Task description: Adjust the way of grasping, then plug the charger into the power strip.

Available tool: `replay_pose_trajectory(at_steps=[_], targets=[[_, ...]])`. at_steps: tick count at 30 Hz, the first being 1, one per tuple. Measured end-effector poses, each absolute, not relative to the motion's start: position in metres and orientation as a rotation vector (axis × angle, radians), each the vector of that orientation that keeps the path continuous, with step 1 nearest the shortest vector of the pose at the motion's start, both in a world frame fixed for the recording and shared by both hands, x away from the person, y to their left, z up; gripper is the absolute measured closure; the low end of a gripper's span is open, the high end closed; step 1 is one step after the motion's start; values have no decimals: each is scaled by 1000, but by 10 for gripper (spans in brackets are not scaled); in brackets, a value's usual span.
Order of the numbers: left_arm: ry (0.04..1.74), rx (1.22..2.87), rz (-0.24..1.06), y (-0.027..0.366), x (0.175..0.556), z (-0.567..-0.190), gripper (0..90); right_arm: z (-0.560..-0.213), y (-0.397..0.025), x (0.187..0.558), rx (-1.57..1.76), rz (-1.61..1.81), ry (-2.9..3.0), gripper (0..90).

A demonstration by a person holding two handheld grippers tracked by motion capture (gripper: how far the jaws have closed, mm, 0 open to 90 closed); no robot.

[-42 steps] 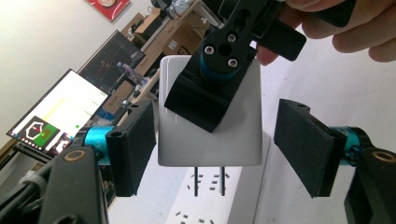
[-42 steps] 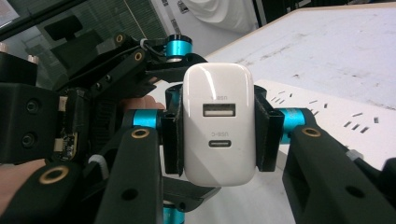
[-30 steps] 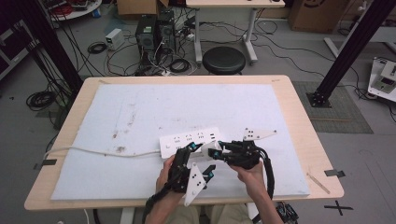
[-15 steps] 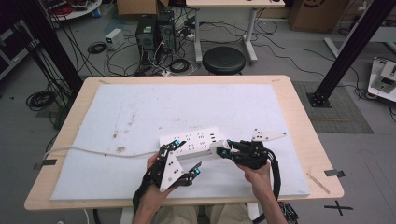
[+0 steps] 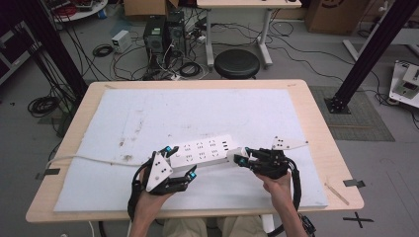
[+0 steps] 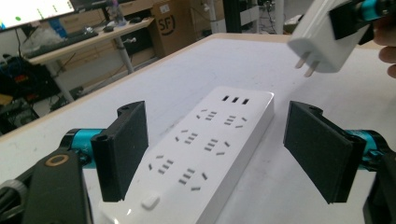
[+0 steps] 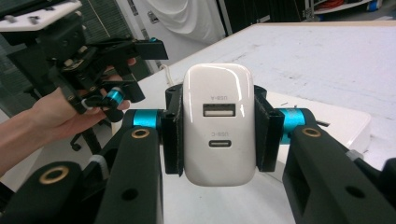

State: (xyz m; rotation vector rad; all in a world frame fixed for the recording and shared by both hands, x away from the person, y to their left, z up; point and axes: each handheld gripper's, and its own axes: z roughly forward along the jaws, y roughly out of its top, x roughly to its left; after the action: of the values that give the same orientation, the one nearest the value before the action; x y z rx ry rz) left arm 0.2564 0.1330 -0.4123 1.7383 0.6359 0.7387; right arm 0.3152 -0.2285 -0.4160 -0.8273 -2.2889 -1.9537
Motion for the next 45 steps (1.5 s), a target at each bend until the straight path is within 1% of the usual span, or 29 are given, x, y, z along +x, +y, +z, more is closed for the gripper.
replay_pose_trajectory(at_steps=[3, 4, 14, 28, 36, 45], targets=[[670, 1721, 734, 140, 257, -414, 220, -416, -232, 316, -830, -1940, -2303, 633], [708, 1700, 733, 150, 258, -414, 221, -416, -233, 318, -826, -1935, -2310, 633], [782, 1688, 761, 178, 257, -412, 221, -416, -235, 324, -819, -1887, -2388, 634], [903, 1612, 806, 218, 247, -416, 221, -404, -233, 349, -745, -1781, -2524, 634], [920, 1598, 822, 225, 247, -416, 222, -394, -230, 365, -751, -1714, -2573, 634], [934, 1594, 820, 230, 243, -418, 224, -386, -222, 381, -664, -1652, -2637, 634]])
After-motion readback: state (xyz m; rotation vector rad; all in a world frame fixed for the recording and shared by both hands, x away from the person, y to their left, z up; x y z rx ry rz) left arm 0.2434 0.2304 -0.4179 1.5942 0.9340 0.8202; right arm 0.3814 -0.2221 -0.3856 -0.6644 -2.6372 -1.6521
